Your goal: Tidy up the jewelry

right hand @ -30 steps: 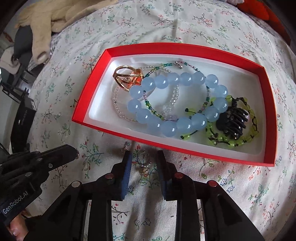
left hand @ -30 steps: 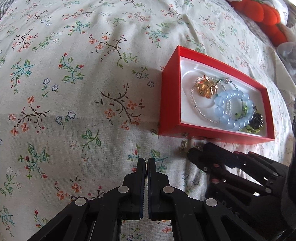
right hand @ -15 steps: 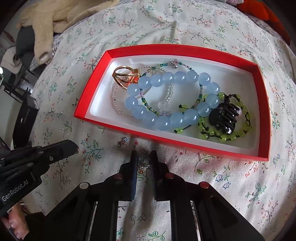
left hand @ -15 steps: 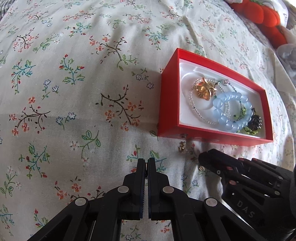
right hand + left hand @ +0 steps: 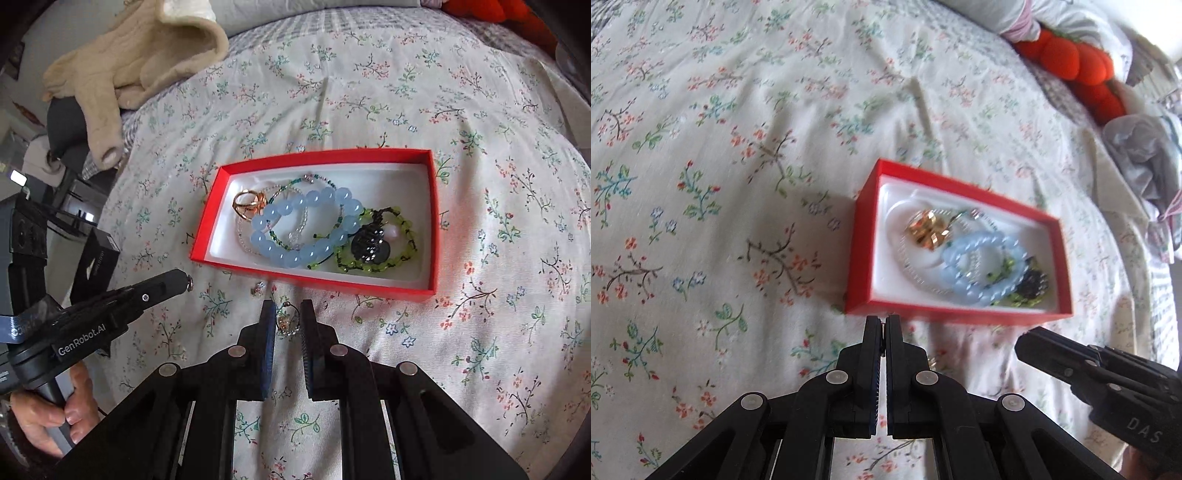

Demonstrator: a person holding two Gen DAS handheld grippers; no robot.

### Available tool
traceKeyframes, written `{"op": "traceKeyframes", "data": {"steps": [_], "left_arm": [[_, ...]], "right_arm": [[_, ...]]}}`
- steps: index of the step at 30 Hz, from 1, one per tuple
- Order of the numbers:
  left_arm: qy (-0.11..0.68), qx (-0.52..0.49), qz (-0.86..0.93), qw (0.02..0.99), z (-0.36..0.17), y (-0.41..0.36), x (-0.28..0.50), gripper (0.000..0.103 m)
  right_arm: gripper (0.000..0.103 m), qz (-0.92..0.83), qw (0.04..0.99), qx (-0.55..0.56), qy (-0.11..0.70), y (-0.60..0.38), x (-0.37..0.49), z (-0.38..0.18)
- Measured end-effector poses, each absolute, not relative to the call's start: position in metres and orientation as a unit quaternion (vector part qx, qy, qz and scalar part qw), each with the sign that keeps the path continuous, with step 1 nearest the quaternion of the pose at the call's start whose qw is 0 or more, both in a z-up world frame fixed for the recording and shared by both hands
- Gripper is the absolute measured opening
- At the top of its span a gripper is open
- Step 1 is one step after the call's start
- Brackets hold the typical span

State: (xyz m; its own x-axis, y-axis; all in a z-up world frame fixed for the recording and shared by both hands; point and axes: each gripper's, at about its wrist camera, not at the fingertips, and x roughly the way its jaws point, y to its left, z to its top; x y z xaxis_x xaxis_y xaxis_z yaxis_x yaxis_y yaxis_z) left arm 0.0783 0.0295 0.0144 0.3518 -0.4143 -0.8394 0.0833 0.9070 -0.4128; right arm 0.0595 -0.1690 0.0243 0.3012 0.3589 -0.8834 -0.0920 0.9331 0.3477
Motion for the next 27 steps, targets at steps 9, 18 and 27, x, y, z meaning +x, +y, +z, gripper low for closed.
{"op": "traceKeyframes", "data": {"steps": [9, 18, 27], "left_arm": [[0.529, -0.173, -0.178, 0.811, 0.017, 0.012, 0.093, 0.000], [0.544, -0.169, -0.166, 0.805, 0.009, 0.002, 0.103, 0.000], [0.540, -0.169, -0.163, 0.809, 0.018, 0.005, 0.099, 0.018]], "right_arm": [[0.014, 0.118, 0.814, 0.149, 0.550, -0.196, 0.067, 0.040], [0.014, 0.107, 0.813, 0.165, 0.548, -0.211, 0.075, 0.041], [0.014, 0.108, 0.814, 0.161, 0.548, -0.210, 0.076, 0.042]]}}
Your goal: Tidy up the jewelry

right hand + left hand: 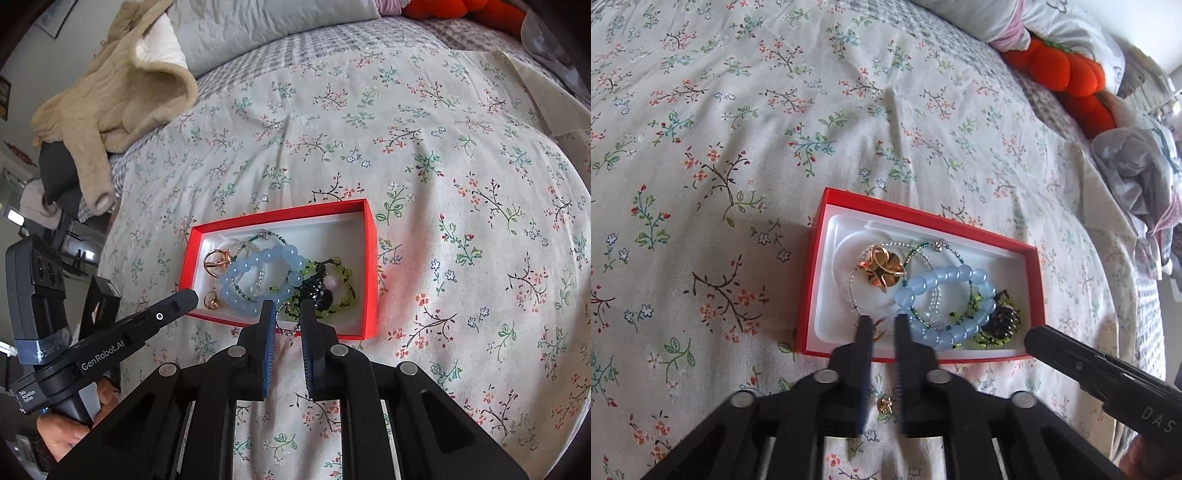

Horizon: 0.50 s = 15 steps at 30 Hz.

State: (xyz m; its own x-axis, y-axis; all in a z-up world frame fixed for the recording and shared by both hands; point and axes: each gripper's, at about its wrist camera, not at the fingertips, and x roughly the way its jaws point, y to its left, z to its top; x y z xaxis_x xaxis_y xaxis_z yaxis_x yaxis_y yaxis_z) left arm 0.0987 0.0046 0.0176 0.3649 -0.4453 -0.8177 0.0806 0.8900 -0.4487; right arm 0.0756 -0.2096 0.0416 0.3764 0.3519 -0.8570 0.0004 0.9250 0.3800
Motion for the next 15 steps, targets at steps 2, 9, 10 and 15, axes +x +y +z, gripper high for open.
{"op": "traceKeyframes", "data": {"steps": [2, 9, 10, 15], "left_arm": [[0.537, -0.167, -0.157, 0.812, 0.020, 0.008, 0.095, 0.030], [0.551, -0.135, -0.117, 0.815, 0.021, 0.017, 0.085, 0.038], [0.552, -0.132, -0.115, 0.815, 0.021, 0.018, 0.084, 0.042], [0.563, -0.124, -0.105, 0.811, 0.017, 0.028, 0.082, 0.047]], "right_arm": [[0.014, 0.110, 0.814, 0.162, 0.547, -0.208, 0.077, 0.042], [0.014, 0.109, 0.814, 0.158, 0.548, -0.199, 0.087, 0.040], [0.014, 0.109, 0.814, 0.158, 0.549, -0.197, 0.089, 0.040], [0.015, 0.100, 0.814, 0.159, 0.550, -0.193, 0.097, 0.035]]}}
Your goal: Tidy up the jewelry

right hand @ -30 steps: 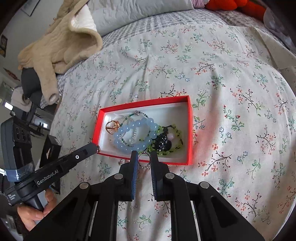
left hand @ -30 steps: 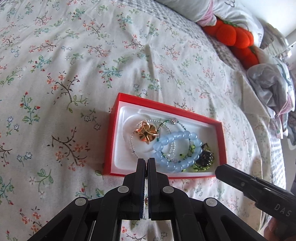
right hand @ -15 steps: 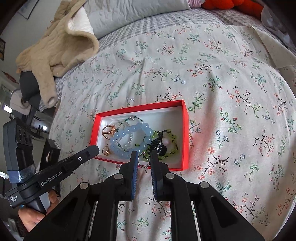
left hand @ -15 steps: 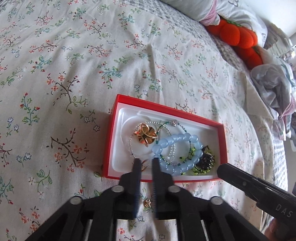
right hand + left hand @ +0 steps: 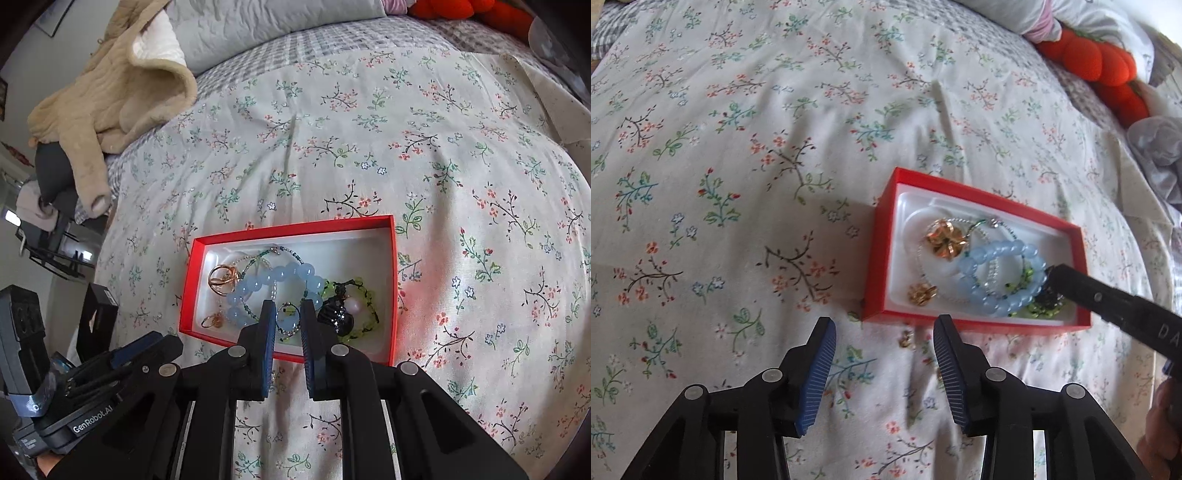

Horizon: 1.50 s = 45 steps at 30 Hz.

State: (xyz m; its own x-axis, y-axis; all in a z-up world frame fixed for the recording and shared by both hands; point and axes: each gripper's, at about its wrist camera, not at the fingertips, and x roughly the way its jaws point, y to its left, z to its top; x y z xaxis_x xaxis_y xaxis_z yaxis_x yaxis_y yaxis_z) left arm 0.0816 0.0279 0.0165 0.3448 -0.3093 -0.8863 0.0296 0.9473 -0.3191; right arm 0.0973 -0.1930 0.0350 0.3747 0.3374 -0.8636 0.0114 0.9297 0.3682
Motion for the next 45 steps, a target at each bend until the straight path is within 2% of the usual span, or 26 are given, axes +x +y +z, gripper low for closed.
{"op": "traceKeyframes", "data": {"steps": [8, 11, 13, 15, 17, 24, 36, 45], "left_arm": [[0.573, -0.114, -0.101, 0.805, 0.011, 0.030, 0.080, 0.047], [0.574, -0.108, -0.096, 0.806, 0.010, 0.028, 0.080, 0.055], [0.574, -0.102, -0.092, 0.807, 0.009, 0.027, 0.080, 0.060], [0.576, -0.099, -0.090, 0.806, 0.007, 0.026, 0.081, 0.064], [0.579, -0.097, -0.088, 0.804, 0.006, 0.025, 0.081, 0.066], [0.594, -0.087, -0.078, 0.796, -0.003, 0.028, 0.080, 0.074], [0.615, -0.049, -0.055, 0.785, -0.018, 0.040, 0.070, 0.074], [0.620, -0.044, -0.057, 0.781, -0.021, 0.043, 0.060, 0.074]], "right_arm": [[0.015, 0.096, 0.819, 0.153, 0.545, -0.188, 0.105, 0.030], [0.016, 0.098, 0.817, 0.159, 0.546, -0.189, 0.105, 0.030], [0.020, 0.100, 0.816, 0.160, 0.546, -0.189, 0.104, 0.032], [0.031, 0.102, 0.819, 0.156, 0.543, -0.189, 0.102, 0.035], [0.037, 0.103, 0.822, 0.149, 0.541, -0.189, 0.100, 0.038], [0.037, 0.105, 0.820, 0.126, 0.548, -0.189, 0.086, 0.046], [0.037, 0.101, 0.785, 0.117, 0.601, -0.182, 0.059, 0.021], [0.036, 0.118, 0.781, 0.088, 0.606, -0.149, 0.057, 0.005]]}}
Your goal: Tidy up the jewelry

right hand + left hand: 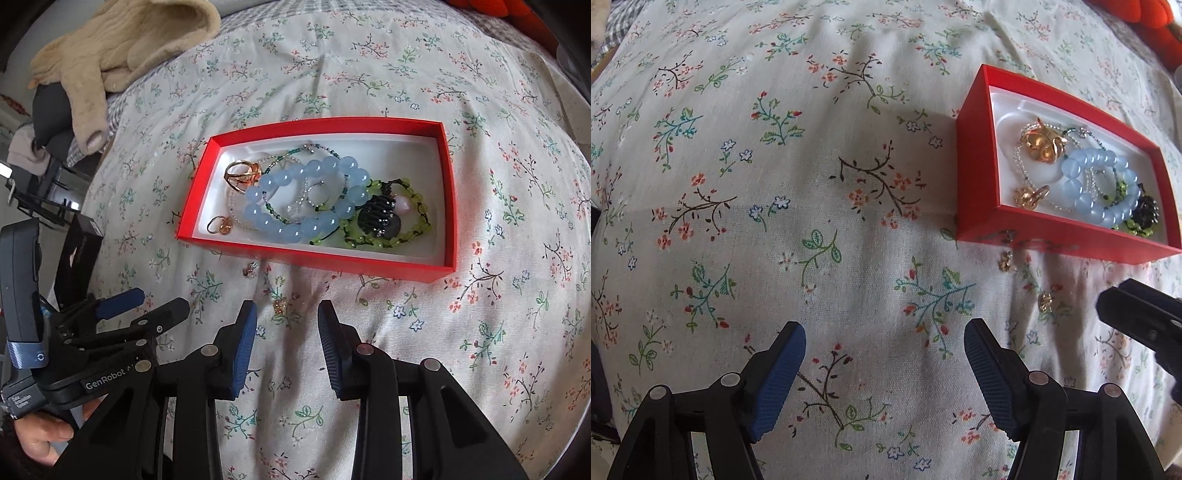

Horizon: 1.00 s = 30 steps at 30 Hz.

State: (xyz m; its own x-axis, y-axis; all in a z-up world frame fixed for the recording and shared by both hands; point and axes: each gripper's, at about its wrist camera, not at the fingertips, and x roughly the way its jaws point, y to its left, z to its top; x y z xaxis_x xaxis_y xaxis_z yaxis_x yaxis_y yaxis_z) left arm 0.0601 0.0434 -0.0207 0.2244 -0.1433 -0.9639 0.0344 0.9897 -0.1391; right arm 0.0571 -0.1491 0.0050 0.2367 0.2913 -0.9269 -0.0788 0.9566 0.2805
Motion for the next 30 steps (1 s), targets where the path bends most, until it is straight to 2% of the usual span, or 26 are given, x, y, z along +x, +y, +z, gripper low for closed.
{"op": "traceKeyframes", "data": {"steps": [6, 17, 24, 30], "left_arm": [[0.609, -0.030, -0.057, 0.791, -0.014, 0.048, 0.054, 0.075], [0.607, -0.030, -0.053, 0.792, -0.012, 0.055, 0.050, 0.074], [0.605, -0.026, -0.053, 0.794, -0.011, 0.056, 0.048, 0.075], [0.607, -0.029, -0.052, 0.792, -0.013, 0.053, 0.050, 0.075]], "right_arm": [[0.024, 0.114, 0.776, 0.086, 0.614, -0.140, 0.063, -0.007], [0.021, 0.102, 0.766, 0.070, 0.631, -0.125, 0.073, -0.032], [0.011, 0.094, 0.769, 0.042, 0.631, -0.118, 0.076, -0.040], [0.010, 0.095, 0.773, 0.010, 0.627, -0.112, 0.075, -0.039]]}}
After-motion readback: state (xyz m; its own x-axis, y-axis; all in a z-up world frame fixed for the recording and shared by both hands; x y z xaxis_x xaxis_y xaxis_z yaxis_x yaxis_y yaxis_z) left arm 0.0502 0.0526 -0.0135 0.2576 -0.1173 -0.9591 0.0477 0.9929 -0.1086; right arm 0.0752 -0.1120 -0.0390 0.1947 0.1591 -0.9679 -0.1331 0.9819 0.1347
